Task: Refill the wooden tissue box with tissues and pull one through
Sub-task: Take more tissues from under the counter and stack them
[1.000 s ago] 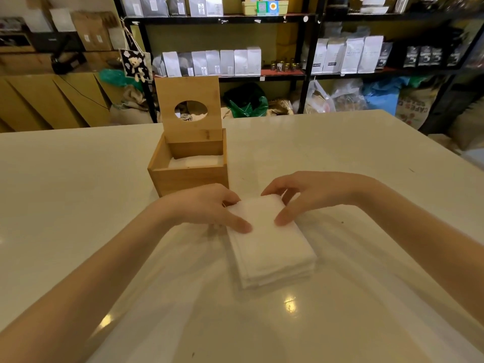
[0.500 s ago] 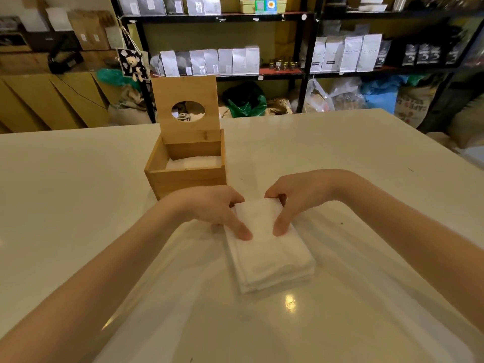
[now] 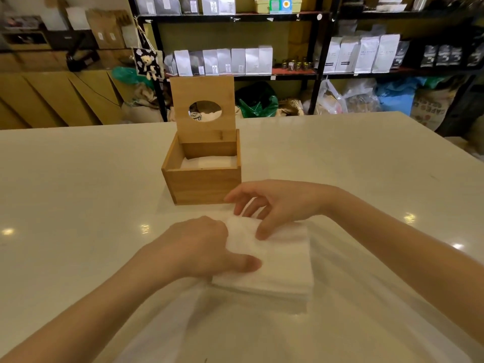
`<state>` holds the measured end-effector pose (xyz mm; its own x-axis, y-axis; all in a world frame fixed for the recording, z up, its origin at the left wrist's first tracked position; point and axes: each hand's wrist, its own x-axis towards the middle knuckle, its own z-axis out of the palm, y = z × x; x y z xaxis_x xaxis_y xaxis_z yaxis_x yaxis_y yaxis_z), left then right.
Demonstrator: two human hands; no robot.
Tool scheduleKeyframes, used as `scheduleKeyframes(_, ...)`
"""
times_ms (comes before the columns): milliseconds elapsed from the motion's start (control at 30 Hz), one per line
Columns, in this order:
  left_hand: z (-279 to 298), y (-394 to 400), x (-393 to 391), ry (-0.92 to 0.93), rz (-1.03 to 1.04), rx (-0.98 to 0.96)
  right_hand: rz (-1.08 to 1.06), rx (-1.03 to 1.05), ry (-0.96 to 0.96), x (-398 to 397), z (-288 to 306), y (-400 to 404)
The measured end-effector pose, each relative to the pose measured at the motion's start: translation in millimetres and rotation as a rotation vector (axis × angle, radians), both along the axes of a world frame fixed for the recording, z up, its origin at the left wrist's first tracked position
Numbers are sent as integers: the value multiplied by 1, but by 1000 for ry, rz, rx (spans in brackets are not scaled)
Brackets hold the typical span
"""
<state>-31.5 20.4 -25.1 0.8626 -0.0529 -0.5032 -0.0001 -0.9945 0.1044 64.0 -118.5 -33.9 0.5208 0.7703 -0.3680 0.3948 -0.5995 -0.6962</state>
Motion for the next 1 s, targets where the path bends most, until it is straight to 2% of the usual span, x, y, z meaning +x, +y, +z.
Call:
scheduleKeyframes(167,9,8,-8,18,-18,61,-48,60,-20,-5,4,-9)
scheduleKeyframes(300,28,25,7,-110,-67,-138,-124,-4,-140,-7,24,-42)
scheduleKeyframes(433,22,25,23,-89,-181,-293,-159,-137,-212,-15,28,-64)
scheduleKeyframes(700,-7,29,34,-27,-265,-203,-234,-246,-201,-37,11,-55)
scheduleKeyframes(1000,-13,29,38,-40,-271,-203,-173,-321,-239,-37,9,-46)
